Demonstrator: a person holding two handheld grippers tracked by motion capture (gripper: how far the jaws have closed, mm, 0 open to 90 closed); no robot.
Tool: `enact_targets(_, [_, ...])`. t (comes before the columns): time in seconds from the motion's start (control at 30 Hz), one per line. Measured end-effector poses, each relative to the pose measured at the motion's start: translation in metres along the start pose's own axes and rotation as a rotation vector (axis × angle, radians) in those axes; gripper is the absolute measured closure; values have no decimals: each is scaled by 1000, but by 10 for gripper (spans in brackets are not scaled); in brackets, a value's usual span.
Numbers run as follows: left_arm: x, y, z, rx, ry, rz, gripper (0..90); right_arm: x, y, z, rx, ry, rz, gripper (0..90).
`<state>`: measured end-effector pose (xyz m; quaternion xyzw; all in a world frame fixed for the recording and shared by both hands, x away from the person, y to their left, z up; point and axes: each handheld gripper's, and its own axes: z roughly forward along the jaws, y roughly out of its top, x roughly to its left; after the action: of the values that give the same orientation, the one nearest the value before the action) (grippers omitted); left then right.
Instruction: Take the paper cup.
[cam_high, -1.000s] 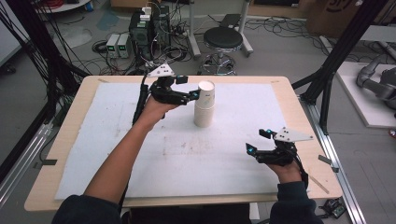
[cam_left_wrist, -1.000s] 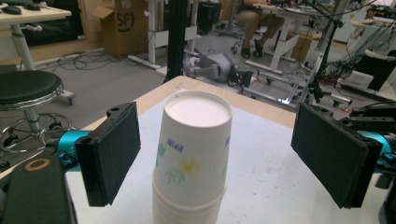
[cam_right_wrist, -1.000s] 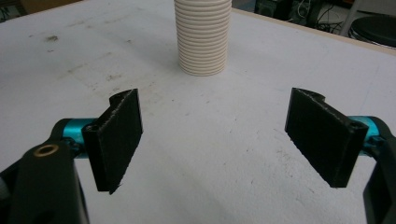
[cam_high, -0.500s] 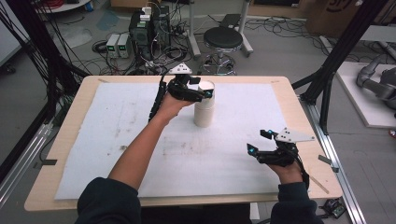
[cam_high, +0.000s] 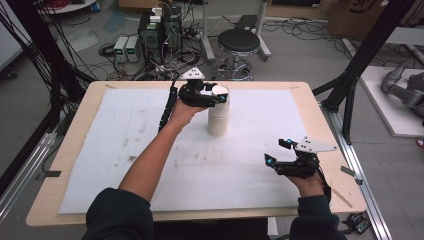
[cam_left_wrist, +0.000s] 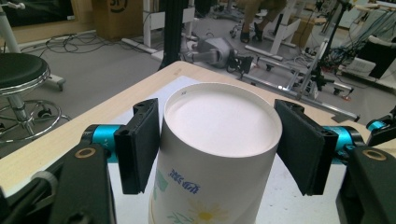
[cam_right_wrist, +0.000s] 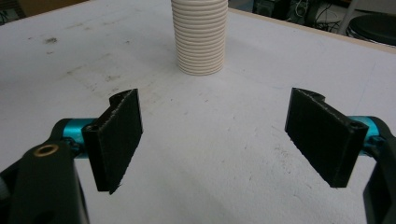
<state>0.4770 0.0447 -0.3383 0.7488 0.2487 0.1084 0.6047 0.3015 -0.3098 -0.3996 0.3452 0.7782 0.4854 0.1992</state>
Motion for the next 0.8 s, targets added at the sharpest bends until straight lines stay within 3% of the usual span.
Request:
enact_targets(0.3, [-3, 23, -11, -50, -16, 14, 349, 1, 1, 0, -2, 2, -1, 192])
enact_targets(0.4, [-5, 31, -19, -91, -10, 15, 349, 1, 1, 0, -9, 1, -5, 193])
enact_targets(0.43, [-5, 36, -27, -124, -5, 21, 351, 1, 2, -1, -10, 4, 0, 193])
enact_targets(0.6, [-3, 43, -45, -177, 15, 15, 355, 2, 2, -1, -16, 6, 3, 192])
enact_targets(0.63, [-3, 47, -56, -212, 21, 12, 355, 2, 2, -1, -19, 7, 0, 192])
enact_targets(0.67, [-3, 47, -56, -212, 21, 12, 355, 2, 2, -1, -19, 7, 0, 192])
enact_targets(0.8, [-8, 53, -82, -273, 3, 22, 356, 4, 3, 0, -15, 18, 1, 193])
